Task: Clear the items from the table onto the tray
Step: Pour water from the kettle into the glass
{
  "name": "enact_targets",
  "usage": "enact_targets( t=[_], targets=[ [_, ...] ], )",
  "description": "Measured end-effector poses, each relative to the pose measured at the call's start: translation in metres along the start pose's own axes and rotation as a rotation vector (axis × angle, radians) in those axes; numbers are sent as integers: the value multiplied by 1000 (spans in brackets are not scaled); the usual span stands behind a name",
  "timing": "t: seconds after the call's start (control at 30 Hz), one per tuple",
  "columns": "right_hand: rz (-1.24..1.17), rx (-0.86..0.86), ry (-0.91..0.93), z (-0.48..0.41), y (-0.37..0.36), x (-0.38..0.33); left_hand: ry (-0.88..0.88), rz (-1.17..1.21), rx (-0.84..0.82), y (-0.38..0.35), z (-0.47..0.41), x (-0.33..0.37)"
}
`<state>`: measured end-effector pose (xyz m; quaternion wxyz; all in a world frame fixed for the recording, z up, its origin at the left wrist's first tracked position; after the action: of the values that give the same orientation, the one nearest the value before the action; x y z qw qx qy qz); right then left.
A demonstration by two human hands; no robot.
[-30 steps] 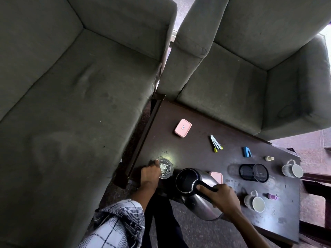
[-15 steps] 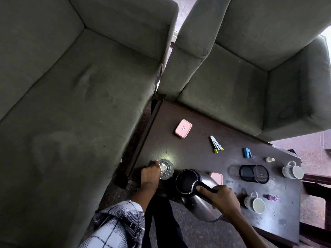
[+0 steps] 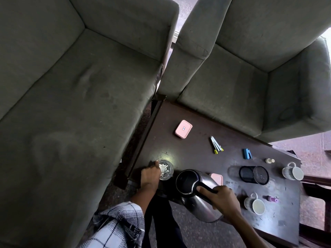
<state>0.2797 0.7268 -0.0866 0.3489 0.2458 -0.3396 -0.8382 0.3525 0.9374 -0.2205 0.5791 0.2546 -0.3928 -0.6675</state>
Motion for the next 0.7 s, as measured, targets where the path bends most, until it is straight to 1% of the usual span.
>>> enact_targets(
  t=[0.7],
  targets=[
    [7,-12,-10,-2,1,0,4,-10,1,-2,-1,0]
  ],
)
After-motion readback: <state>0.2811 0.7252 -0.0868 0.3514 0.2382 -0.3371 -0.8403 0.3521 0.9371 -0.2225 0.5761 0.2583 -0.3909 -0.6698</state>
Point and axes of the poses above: each hand's wrist, its own z-axis away from the middle knuckle, its own y-axis out of the back of the hand, x = y × z, the point moved 6 cm from there along -z, towards the middle knuckle
